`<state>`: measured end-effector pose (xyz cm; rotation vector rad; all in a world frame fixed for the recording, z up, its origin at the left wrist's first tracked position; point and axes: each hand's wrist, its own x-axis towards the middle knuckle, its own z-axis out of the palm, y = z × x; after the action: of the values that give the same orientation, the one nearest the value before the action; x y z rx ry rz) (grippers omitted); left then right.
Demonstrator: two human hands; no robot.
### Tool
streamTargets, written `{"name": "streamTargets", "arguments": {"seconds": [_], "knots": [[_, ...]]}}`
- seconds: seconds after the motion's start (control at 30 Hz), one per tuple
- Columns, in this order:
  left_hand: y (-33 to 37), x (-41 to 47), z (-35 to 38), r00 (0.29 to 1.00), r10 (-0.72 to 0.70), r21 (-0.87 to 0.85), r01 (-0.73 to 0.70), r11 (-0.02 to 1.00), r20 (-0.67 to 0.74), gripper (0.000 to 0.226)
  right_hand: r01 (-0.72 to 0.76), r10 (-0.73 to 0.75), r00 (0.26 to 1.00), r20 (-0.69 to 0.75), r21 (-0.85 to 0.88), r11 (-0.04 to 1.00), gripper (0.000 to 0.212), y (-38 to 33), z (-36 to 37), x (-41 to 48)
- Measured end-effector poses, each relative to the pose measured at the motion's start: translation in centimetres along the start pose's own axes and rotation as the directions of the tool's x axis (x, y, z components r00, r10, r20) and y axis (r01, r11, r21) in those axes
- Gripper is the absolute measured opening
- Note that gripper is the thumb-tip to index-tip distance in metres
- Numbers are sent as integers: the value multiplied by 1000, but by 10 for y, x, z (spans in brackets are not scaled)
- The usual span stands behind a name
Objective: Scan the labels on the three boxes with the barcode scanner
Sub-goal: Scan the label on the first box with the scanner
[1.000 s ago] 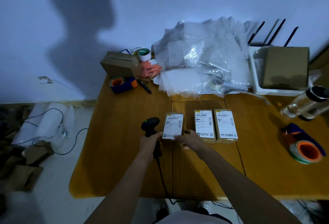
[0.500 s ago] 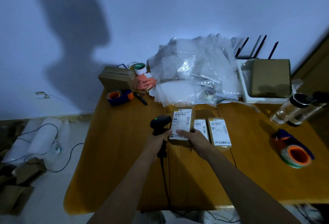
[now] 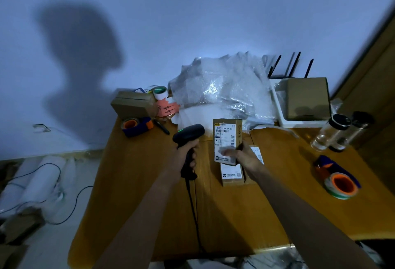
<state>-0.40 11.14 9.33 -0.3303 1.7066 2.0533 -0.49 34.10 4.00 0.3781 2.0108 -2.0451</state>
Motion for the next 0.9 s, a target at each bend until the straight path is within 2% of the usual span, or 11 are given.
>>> {"name": "streamTargets", "arguments": {"seconds": [0.1,0.17,0.23,0.4,0.53,0.67,0.83,0.9], "knots": [[14,-3,2,997,28,17,-29,999,65,22,62,-62,997,-40,1,998,67,-11,-2,-3],[20,-4,4,995,70,90,-76,993,71,18,111,-110,992,-67,3,994,48,-16,-4,-3],[23,-5,4,993,93,164,-103,981,65,16,142,-141,988,-63,10,990,39,-19,-4,-3],[23,-6,7,992,120,284,-128,950,46,22,179,-180,981,-73,-13,984,42,-22,-6,1],[27,-8,8,991,122,286,-131,949,49,19,187,-190,977,-99,-33,982,57,-22,-9,4],[30,-10,9,993,107,301,-117,946,50,26,189,-193,977,-93,-55,980,39,-24,-12,2],[30,-13,9,993,99,310,-114,944,64,24,186,-192,977,-95,-72,980,47,-21,-13,8],[31,-13,9,992,100,309,-118,944,71,25,195,-203,975,-95,-87,977,44,-21,-12,10]]}}
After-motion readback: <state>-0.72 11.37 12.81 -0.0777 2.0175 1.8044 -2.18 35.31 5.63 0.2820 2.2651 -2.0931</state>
